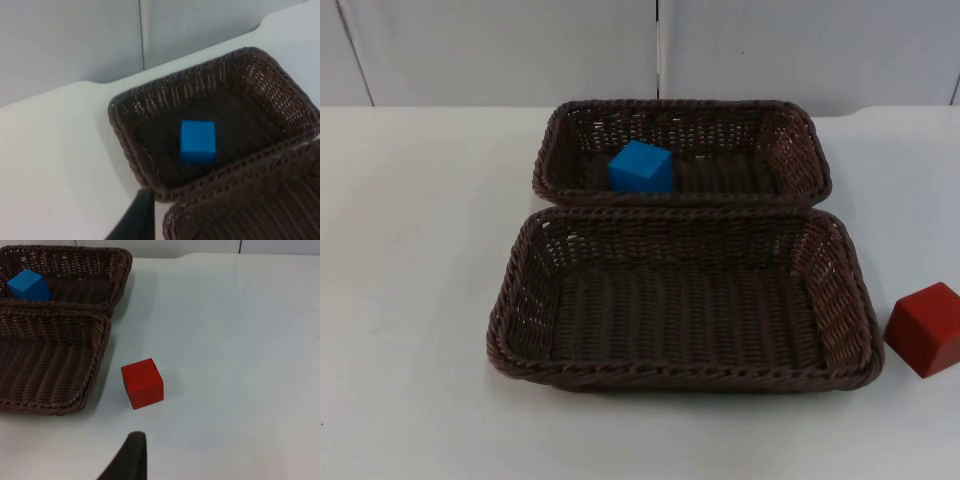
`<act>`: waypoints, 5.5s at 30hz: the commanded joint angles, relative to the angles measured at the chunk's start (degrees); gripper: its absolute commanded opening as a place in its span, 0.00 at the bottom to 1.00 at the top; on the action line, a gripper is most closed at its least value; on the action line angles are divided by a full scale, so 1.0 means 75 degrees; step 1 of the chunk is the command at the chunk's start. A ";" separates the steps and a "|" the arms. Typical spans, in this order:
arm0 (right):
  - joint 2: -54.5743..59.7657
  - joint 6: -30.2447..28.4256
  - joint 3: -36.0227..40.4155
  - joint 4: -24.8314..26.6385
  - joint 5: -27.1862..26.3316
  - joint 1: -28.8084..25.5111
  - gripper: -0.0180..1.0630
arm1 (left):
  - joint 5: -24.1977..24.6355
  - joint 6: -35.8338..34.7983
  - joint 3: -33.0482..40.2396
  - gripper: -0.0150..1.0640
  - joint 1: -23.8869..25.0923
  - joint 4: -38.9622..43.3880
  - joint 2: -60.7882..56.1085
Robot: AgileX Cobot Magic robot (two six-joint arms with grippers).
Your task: Pick up one cube with the left hand and place it into the upper basket. Pick up one cube with the right hand and place it into the lower basket.
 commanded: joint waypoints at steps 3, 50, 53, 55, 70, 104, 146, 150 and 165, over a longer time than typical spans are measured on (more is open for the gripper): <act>-0.0017 -0.0027 0.0043 -0.0015 -0.0055 -0.0043 0.99 | -0.0141 -0.0071 0.0517 0.92 -0.0016 0.0077 -0.0545; -0.0017 -0.0027 0.0043 -0.0015 -0.0055 -0.0043 0.99 | 0.0262 -0.0958 0.4451 0.92 -0.0016 0.1382 -0.6018; -0.0017 -0.0027 0.0043 -0.0015 -0.0055 -0.0043 0.99 | 0.0245 -0.0958 0.4451 0.92 -0.0016 0.1412 -0.6018; -0.0017 -0.0027 0.0043 -0.0015 -0.0055 -0.0043 0.99 | 0.0245 -0.0958 0.4451 0.92 -0.0016 0.1412 -0.6018; -0.0017 -0.0027 0.0012 -0.0015 -0.0118 -0.0043 0.99 | 0.0339 -0.0958 0.4451 0.92 -0.0016 0.1416 -0.6018; 0.9525 -0.2062 -0.3031 0.1606 -0.0738 -0.0029 0.99 | 0.0416 -0.0958 0.4451 0.92 -0.0016 0.1368 -0.6022; 1.4673 -0.2414 -0.3268 0.1070 -0.4601 0.1236 0.99 | 0.0322 -0.0958 0.4451 0.92 -0.0016 0.1383 -0.6022; 1.4971 -0.2419 -0.3268 0.1043 -0.4820 0.1236 0.99 | 0.0322 -0.0958 0.4451 0.92 -0.0016 0.1383 -0.6022; 1.4771 -0.2432 -0.3268 0.0976 -0.4733 0.1236 0.10 | 0.0276 -0.0958 0.4451 0.92 -0.0016 0.1383 -0.6022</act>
